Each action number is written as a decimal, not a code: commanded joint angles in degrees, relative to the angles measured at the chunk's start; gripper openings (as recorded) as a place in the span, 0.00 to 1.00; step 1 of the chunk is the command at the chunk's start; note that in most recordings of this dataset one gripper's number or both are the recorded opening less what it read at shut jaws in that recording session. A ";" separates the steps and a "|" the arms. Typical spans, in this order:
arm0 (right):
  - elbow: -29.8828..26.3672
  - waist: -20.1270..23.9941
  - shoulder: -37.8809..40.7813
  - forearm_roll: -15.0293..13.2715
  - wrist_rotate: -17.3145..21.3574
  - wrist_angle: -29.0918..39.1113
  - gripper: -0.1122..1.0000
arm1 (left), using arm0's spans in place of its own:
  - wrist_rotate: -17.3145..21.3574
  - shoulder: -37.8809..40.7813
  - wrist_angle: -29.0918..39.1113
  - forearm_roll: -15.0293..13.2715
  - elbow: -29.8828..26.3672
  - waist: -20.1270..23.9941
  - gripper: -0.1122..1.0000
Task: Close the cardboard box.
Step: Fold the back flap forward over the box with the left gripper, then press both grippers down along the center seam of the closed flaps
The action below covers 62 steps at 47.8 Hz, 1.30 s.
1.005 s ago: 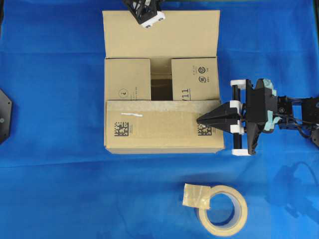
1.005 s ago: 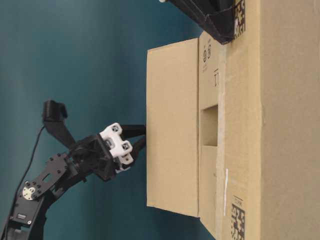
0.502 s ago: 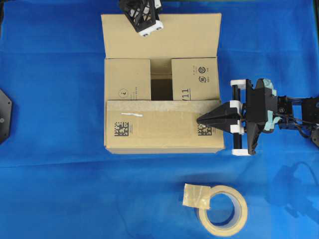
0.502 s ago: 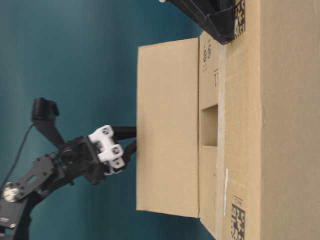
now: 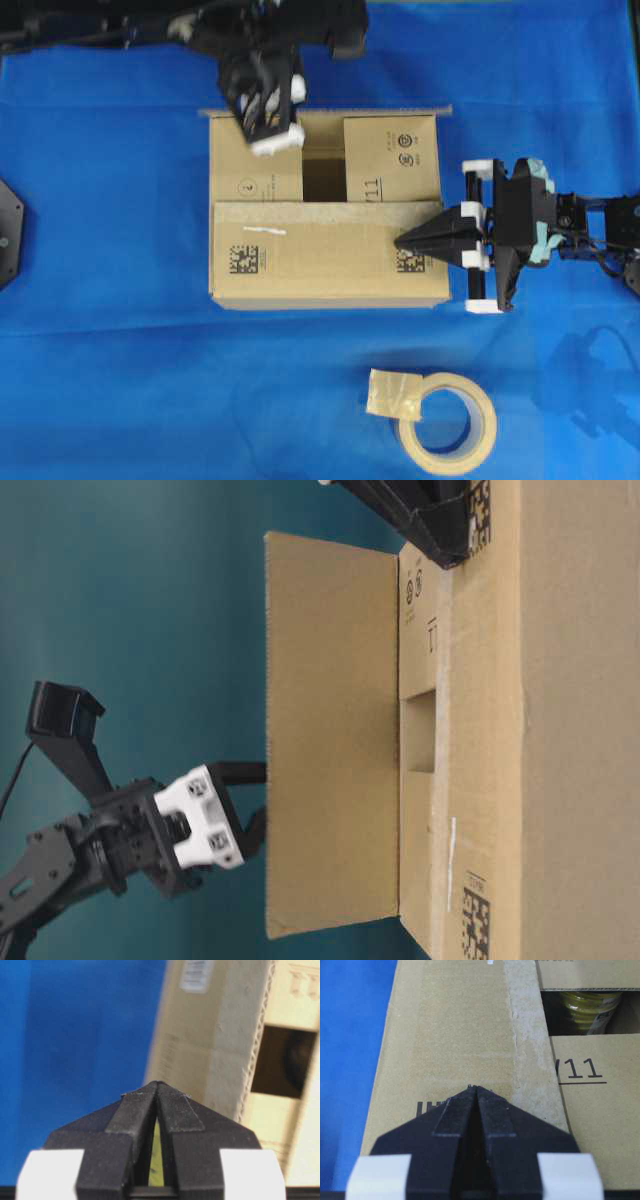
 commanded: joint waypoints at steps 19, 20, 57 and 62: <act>-0.79 -0.88 -0.26 0.00 -0.18 -0.26 0.10 | -5.10 -9.23 -19.16 -0.35 16.26 -5.27 0.10; -0.79 -0.97 -0.26 0.00 -0.18 -0.26 0.10 | -5.45 -9.32 -20.13 -0.35 17.05 -5.36 0.10; -1.14 -6.50 -0.26 0.00 -0.18 -2.55 0.10 | -12.13 -13.18 -43.24 -0.35 33.13 -6.24 0.10; -1.14 -7.38 -0.26 0.09 -0.18 -2.55 0.10 | -12.13 -13.18 -43.42 -0.35 33.22 -6.68 0.10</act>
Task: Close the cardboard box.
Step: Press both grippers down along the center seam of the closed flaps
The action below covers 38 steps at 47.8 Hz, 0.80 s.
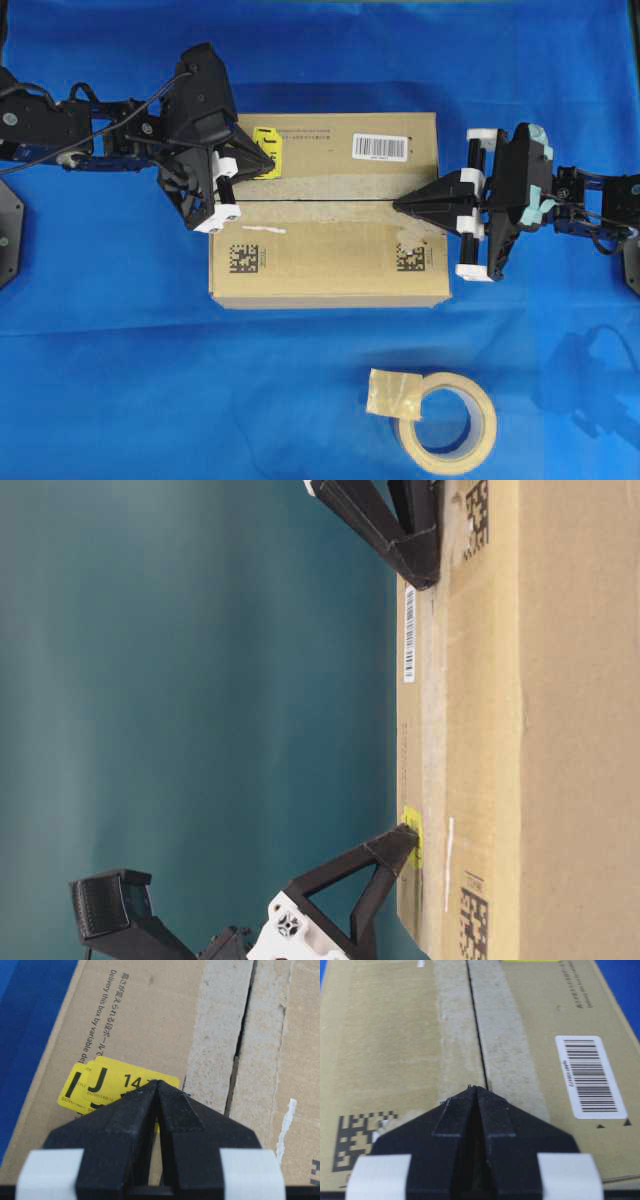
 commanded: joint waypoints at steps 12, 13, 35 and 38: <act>-0.97 -1.85 -0.35 0.18 -0.09 -0.09 0.10 | 0.00 -1.05 -0.35 -0.09 -0.26 -1.41 0.10; -0.97 -1.85 -0.35 0.09 -0.09 -0.09 0.10 | 0.00 -1.05 -0.44 -0.09 -0.26 -1.41 0.10; -0.88 -1.85 -0.35 0.09 -0.09 0.79 0.10 | 0.53 -5.62 -16.70 -0.09 6.24 -2.99 0.10; -0.88 -1.85 -0.35 0.09 -0.09 0.79 0.10 | 0.53 -6.94 -22.68 -0.09 8.88 -3.60 0.10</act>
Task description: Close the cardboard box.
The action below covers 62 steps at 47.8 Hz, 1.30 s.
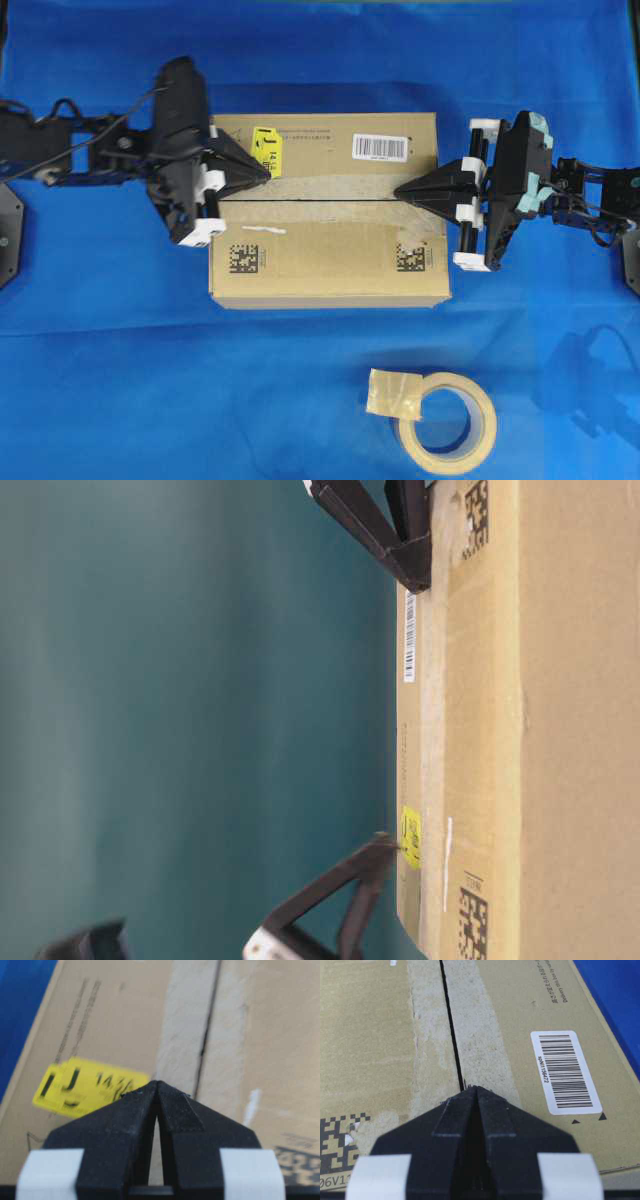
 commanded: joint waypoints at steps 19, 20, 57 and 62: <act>-0.88 -0.26 -0.35 0.09 -0.09 0.09 0.10 | 0.44 -0.26 -27.51 -0.09 12.04 -2.99 0.10; -0.79 -0.26 -0.35 0.18 -0.09 0.18 0.10 | 0.44 0.09 -28.12 -0.09 12.13 -2.99 0.10; -0.88 -0.26 -0.35 0.09 0.00 0.09 0.10 | 0.35 8.88 -37.71 -0.09 13.36 -3.69 0.10; -0.88 -0.26 -0.35 0.18 0.00 0.09 0.10 | 0.35 8.96 -38.23 -0.09 13.27 -4.22 0.10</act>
